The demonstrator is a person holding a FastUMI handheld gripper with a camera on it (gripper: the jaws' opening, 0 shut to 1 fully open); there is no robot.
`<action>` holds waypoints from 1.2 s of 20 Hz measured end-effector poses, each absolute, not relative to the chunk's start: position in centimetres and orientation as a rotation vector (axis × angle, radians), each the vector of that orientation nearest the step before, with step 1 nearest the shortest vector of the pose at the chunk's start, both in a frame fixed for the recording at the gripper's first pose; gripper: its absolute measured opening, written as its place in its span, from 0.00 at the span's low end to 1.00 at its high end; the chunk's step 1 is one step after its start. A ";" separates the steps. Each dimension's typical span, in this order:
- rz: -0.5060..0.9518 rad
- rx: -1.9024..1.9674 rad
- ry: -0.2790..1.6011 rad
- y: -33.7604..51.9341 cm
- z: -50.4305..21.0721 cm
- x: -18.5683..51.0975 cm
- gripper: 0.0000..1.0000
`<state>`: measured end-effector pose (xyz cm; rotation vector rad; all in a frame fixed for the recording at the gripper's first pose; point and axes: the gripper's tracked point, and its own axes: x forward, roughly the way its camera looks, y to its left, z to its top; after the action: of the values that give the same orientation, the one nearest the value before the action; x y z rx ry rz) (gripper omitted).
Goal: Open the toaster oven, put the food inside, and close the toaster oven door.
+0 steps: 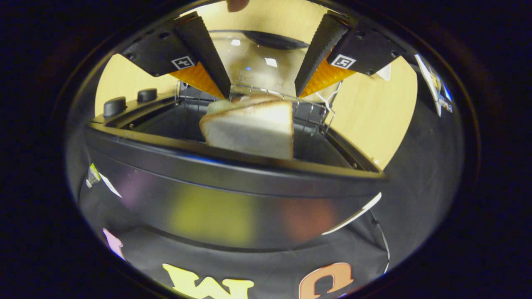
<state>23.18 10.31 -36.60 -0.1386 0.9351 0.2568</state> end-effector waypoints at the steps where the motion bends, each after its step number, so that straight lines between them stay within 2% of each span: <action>1: 0.255 -0.127 0.934 10.4 -36.3 22.6 1.00; 9: 0.203 -0.037 0.726 9.9 -29.5 17.0 1.00; 13: 0.203 -0.013 0.659 10.0 -28.8 13.4 1.00; 24: 0.145 -0.030 0.640 9.2 -38.2 9.8 1.00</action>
<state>9.78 9.22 -38.16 -0.0296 0.6402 0.1451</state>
